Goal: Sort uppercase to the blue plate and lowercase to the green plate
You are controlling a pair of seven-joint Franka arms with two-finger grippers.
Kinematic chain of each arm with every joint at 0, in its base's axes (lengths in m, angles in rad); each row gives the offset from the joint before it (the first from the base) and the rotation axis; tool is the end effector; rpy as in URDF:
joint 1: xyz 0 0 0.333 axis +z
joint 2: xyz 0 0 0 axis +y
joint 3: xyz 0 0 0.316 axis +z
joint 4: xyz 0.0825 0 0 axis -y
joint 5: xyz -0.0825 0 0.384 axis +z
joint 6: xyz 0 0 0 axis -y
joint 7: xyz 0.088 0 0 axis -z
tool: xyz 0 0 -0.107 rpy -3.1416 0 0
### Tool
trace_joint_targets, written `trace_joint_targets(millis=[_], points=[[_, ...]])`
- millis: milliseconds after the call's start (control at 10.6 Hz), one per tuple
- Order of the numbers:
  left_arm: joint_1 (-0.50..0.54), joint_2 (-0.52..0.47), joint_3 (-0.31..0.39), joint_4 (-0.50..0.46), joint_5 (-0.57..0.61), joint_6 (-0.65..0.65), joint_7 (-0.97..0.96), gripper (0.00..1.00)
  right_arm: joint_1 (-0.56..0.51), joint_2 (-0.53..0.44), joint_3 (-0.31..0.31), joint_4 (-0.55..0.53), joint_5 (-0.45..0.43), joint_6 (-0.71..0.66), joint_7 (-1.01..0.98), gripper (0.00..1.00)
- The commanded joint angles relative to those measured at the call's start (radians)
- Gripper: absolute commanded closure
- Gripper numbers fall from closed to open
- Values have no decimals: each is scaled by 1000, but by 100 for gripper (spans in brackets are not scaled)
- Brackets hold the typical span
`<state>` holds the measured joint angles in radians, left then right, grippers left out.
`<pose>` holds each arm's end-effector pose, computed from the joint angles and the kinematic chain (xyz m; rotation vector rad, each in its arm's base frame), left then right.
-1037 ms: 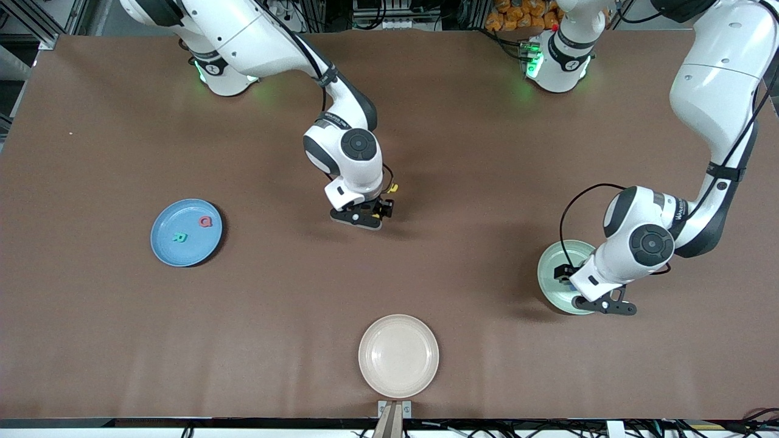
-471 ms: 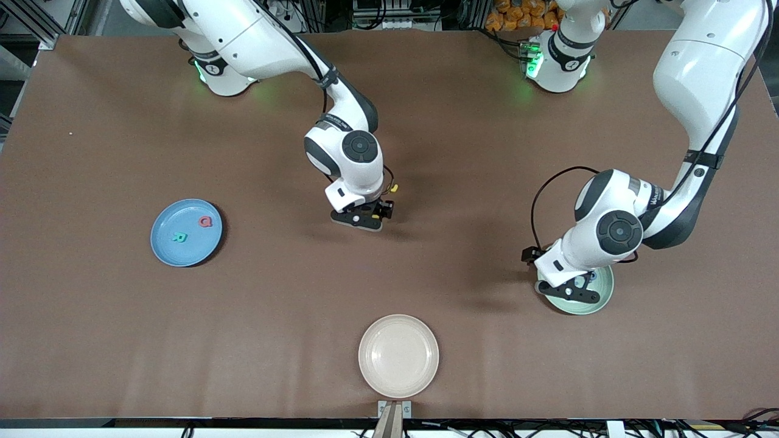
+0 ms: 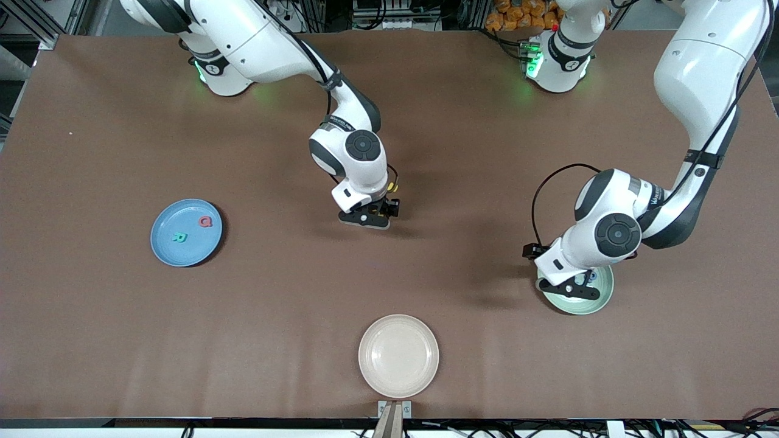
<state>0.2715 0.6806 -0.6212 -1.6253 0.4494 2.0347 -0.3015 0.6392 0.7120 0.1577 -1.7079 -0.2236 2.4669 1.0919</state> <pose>0.6537 -0.1563 0.2687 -3.0785 0.3030 0.1776 0.4815 0.4781 0.1868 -3.1050 0.2568 -0.1096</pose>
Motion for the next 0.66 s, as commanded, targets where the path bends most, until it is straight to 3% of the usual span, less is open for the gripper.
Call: trace_joint_targets(millis=[0, 283, 566], points=[[3, -12, 0, -10, -20, -13, -18, 0, 13, 12, 0, 14, -19, 7, -6, 20], [-1, -4, 2, -10, -20, -11, -18, 0, 26, 15, 0, 11, -20, 7, -16, 20], [-6, 0, 2, -8, -12, -11, -42, 0, 25, 14, 0, 2, -20, 7, -47, 29]])
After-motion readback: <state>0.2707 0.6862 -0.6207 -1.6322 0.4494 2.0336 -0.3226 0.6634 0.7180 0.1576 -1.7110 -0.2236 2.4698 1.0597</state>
